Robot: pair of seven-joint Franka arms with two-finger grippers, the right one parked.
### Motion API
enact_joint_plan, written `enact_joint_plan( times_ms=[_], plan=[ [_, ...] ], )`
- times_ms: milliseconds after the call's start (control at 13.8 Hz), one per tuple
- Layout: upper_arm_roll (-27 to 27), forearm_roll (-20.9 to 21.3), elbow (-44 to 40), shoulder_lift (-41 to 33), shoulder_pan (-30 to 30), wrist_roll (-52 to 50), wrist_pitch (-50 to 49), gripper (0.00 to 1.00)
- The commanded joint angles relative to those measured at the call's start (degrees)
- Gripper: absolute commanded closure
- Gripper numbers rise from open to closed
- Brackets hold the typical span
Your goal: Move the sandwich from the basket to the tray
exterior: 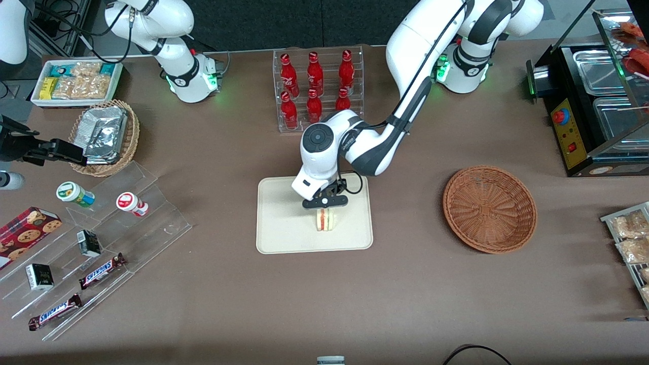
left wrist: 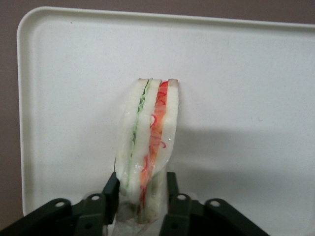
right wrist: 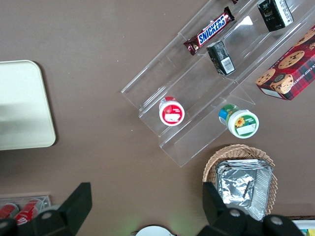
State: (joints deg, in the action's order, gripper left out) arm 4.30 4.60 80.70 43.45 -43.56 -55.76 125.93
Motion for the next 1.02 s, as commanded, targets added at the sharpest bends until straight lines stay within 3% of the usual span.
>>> enact_joint_plan(
  times_ms=[0, 655, 945],
  plan=[
    [-0.43, -0.65, -1.33, -3.27, 0.14, -2.24, -4.44, 0.0],
    [-2.19, -0.3, -0.8, -24.97, 11.9, -0.41, -31.5, 0.0],
    [-2.19, -0.82, -0.45, -31.75, 19.63, 11.18, -42.23, 0.0]
  ],
)
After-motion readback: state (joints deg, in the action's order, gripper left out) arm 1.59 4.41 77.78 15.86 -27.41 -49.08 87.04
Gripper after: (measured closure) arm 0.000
